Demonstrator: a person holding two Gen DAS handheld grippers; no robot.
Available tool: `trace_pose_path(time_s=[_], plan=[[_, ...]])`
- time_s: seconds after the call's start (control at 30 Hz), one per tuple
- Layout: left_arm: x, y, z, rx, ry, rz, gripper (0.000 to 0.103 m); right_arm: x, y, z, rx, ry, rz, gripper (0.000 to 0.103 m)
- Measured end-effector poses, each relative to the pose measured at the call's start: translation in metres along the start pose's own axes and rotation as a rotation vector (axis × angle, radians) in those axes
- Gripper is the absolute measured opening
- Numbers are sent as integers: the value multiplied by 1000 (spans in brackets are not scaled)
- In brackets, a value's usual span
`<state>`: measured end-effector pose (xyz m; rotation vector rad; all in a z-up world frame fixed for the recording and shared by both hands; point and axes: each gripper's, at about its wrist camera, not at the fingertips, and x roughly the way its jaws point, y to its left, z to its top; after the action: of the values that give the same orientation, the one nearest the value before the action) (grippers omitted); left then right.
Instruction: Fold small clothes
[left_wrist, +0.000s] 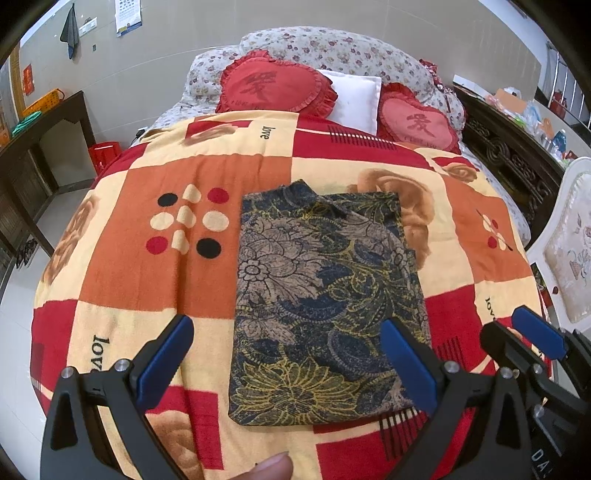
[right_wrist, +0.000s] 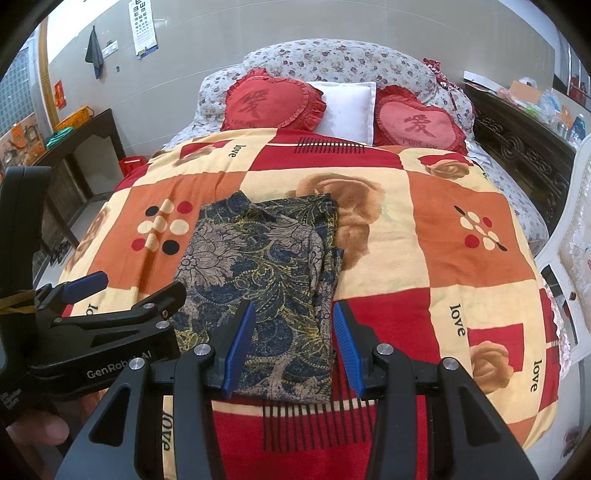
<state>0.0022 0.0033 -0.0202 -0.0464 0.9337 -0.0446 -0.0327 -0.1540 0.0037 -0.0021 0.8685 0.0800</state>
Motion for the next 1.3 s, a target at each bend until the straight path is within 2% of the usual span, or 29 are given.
trace_pose_path(time_s=[1.3], plan=[[2,0,-1,-4,4,0,103,4,5,-2,5,15,7,47]])
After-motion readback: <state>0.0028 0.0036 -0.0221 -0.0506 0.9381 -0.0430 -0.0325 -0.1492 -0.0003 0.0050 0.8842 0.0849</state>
